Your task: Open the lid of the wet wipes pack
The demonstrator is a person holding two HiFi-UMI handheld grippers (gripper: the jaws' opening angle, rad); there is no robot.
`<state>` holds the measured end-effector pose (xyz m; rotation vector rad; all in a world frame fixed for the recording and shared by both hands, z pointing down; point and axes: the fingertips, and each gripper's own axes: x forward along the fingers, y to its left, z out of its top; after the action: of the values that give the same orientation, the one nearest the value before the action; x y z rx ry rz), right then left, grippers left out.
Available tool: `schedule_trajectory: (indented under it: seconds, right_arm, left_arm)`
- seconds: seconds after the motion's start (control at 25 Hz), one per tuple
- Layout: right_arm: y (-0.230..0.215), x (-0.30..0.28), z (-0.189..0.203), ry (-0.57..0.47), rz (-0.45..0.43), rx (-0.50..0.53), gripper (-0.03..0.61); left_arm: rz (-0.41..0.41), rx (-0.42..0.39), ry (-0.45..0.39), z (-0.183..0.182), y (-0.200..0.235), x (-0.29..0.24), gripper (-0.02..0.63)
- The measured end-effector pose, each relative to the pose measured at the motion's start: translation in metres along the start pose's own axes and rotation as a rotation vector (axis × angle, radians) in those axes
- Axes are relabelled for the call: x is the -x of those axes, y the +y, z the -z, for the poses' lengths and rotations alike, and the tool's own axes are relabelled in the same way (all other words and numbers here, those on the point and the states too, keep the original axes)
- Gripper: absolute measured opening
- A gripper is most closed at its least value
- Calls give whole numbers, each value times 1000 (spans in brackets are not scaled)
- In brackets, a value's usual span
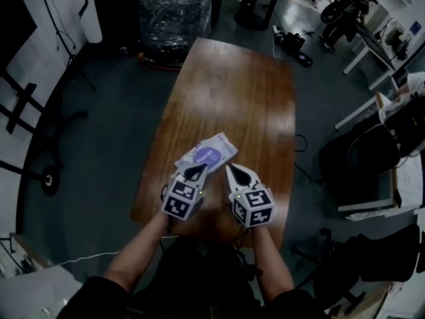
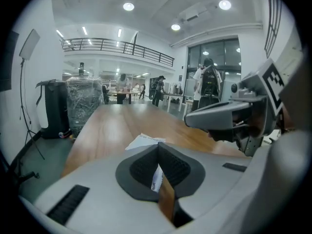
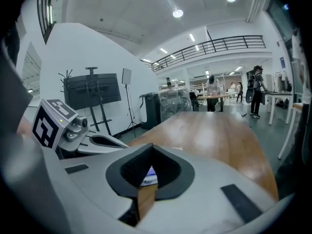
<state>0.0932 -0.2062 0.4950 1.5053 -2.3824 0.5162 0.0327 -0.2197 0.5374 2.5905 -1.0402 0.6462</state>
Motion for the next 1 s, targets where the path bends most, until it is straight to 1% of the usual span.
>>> schedule_trajectory:
  seconds: [0.12,0.24,0.36,0.4,0.48,0.56,0.64,0.68,0.8,1.0]
  right_arm:
    - [-9,-17,11,31,-36,9,11]
    - [-23,-36,23,63,-56,-1,11]
    - [-37,-52,37,103,-56,4,11]
    - [-40,-58,41,114,-55,10,11]
    - [-46,-67,48,139,-52,30,11]
    - [-50,-76,54,161,-51,49,11]
    - [-55,-83,59,176,-51,65,11]
    - [-56,-86,62,183,-53,72,11]
    - [-57,-94,70,222,-60,90,11]
    - [-55,-100,78,280,-64,100,11]
  left_arm:
    - [-14,-2,34,12,1,-12,6]
    - [-39,-40,67,22,1,-25,6]
    - [-53,-66,90,31,3,-38,7]
    - [-51,-68,103,35,4,-41,55]
    - [-50,-80,136,41,6,-45,96]
    - [-56,-111,155,41,8,-48,135]
    - [-55,-144,175,42,9,-50,199]
    - [-51,-159,188,43,9,-52,218]
    - [-46,-198,219,48,13,-55,255]
    - [-62,-271,245,50,16,-59,256]
